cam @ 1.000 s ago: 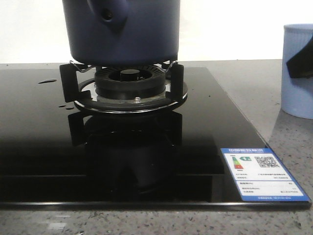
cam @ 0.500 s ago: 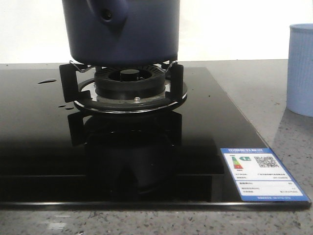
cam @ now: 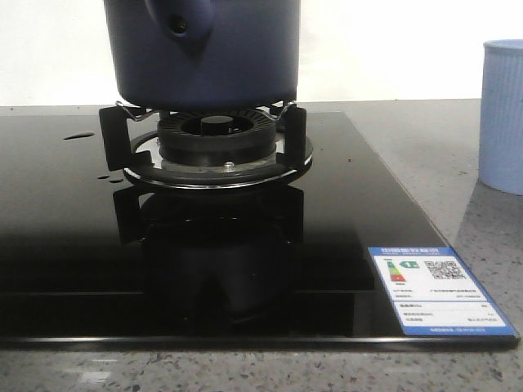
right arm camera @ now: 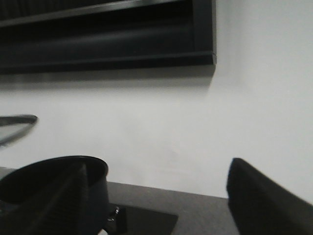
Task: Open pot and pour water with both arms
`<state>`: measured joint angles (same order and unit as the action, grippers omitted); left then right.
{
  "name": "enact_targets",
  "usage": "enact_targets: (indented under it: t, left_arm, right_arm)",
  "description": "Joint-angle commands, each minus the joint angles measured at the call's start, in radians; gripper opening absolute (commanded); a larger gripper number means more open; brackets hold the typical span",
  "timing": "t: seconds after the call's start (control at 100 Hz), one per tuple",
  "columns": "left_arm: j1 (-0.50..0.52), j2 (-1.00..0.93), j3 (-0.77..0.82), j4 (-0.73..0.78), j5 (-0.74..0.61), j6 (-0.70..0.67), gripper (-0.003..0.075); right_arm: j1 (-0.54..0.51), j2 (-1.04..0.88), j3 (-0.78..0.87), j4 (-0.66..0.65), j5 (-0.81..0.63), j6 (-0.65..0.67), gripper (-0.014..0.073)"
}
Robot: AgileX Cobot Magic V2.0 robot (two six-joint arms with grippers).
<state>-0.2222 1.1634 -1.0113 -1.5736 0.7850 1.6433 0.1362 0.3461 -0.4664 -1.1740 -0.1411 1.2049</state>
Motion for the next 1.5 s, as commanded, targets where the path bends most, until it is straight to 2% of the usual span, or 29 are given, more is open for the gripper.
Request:
enact_targets:
  t: [0.0,0.13,0.46,0.69,1.19,1.49]
  left_arm:
    - [-0.010,0.021,-0.034,-0.142,0.001,0.041,0.0274]
    - [-0.010,0.081,-0.034,-0.193,0.046,0.117,0.0274]
    - [-0.010,0.211,-0.099,-0.227,0.099,0.142,0.0274]
    - [-0.057,0.277,-0.174,-0.131,0.098,0.142,0.0274]
    - [-0.069,0.296,-0.174,-0.150,-0.084,0.142,0.0274]
    - [-0.069,0.308,-0.174,-0.173,-0.061,0.142,0.0274]
  right_arm:
    - [-0.004,-0.024,-0.029,0.004,-0.075,0.011,0.0280]
    - [-0.004,-0.044,-0.029,0.002,-0.103,0.011,-0.0074]
    - [-0.004,-0.044,-0.018,-0.012,-0.080,0.011,-0.0067]
    - [-0.004,-0.044,-0.018,-0.012,-0.041,0.011,-0.0067]
    - [-0.004,-0.044,-0.018,-0.012,-0.022,0.011,-0.0067]
    - [-0.004,-0.044,-0.018,-0.012,-0.022,0.011,-0.0067]
